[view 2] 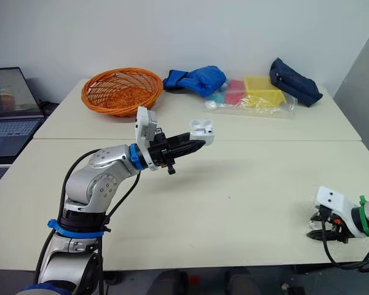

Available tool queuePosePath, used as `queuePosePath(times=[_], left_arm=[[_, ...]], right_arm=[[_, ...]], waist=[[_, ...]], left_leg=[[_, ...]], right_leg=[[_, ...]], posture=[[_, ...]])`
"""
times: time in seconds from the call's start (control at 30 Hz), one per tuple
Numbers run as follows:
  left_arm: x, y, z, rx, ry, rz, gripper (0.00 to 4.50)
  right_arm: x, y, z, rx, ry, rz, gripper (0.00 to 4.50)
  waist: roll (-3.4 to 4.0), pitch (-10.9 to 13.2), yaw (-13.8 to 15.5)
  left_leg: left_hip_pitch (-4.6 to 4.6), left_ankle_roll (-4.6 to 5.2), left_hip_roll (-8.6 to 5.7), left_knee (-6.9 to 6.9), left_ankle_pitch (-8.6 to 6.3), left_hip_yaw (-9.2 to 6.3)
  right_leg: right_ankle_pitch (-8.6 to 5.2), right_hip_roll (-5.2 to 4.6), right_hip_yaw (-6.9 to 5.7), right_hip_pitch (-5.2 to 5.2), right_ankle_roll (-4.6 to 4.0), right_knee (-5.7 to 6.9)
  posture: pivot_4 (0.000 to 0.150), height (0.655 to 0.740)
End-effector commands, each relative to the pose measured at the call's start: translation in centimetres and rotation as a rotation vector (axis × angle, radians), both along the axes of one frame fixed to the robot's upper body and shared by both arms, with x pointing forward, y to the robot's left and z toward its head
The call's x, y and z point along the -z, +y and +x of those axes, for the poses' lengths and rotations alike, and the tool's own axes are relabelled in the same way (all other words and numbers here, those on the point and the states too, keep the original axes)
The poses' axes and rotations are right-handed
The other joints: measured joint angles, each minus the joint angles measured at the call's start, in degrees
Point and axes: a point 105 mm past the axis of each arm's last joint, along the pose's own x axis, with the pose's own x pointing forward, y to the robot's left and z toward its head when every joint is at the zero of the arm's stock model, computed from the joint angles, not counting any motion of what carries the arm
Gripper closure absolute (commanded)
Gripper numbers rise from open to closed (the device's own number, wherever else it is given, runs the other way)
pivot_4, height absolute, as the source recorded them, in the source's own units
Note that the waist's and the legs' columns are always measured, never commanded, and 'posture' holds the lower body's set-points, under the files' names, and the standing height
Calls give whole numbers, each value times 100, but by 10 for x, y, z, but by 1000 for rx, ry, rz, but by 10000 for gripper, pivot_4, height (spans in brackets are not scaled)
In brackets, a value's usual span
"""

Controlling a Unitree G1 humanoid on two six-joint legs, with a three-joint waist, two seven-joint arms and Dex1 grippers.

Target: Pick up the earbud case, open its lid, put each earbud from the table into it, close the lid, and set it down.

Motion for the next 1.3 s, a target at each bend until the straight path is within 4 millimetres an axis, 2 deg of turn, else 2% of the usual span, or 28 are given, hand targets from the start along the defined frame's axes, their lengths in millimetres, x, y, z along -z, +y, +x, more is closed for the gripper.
queuePosePath(times=[0.03, 0.27, 0.37, 0.53, 0.57, 0.8, 0.9, 1.0, 1.13, 1.3], left_arm=[[-17, -5, -7, 32, -65, -23, 37595], [-16, -4, -8, 29, -64, -18, 37595], [-17, -5, -8, 29, -65, -19, 37595], [-17, -4, -8, 30, -67, -17, 37595], [-17, -4, -8, 30, -67, -17, 37595], [-18, -4, -7, 31, -70, -15, 37595], [-17, -4, -7, 32, -70, -15, 37595], [-16, -5, -7, 30, -69, -17, 37595], [-16, -5, -7, 26, -71, -17, 37595], [-15, -4, -7, 24, -71, -13, 37595]], right_arm=[[-6, 0, 6, 29, -31, -8, 16917], [-2, -4, 12, 3, -78, -44, 16917], [1, -7, 12, 1, -82, -56, 22725], [1, -5, 11, 3, -80, -47, 40234], [1, -5, 10, 0, -78, -45, 40994], [2, -5, 0, -198, -120, -111, 40972], [-6, -20, -6, -391, -176, -194, 40972], [-6, -37, -15, -462, -158, -234, 40972], [0, -49, -20, -434, -117, -244, 40972], [2, -61, -18, -391, -86, -287, 40972]], waist=[[0, 0, -1], [0, 0, -9], [0, 0, -13], [0, 0, -13], [0, 0, -13], [-1, 0, -10], [0, 0, -1], [0, 0, -8], [0, 0, -17], [0, 0, -26]], left_leg=[[0, 0, -1, 0, 0, 1], [-1, 0, -2, 1, 0, 6], [-1, 0, -1, 1, 0, 5], [-2, 0, -2, -1, 0, 3], [-2, 0, -2, -1, 0, 2], [-2, 0, -2, -3, 0, 0], [-2, 0, -6, -3, 0, 2], [-2, 0, -6, -2, 0, 7], [0, 0, -4, -1, 0, 7], [5, 0, -3, 1, 0, 8]], right_leg=[[0, 0, 1, 0, 0, -1], [0, 0, 5, 0, 0, -6], [0, 0, 4, 0, 1, -5], [1, 0, 2, 0, 3, -5], [1, 0, 1, 0, 4, -5], [0, 1, -2, 0, 4, -6], [0, 0, 0, 0, 5, -7], [-4, -1, 3, 1, 0, -11], [-14, -1, 5, 1, -19, -8], [-14, 1, 7, 2, -20, 0]], posture=[[1500, 7400], [1500, 7400], [1500, 7400], [1500, 7400], [1500, 7400], [1500, 7400], [1500, 7400], [1500, 7400], [1500, 7400], [1500, 7400]])
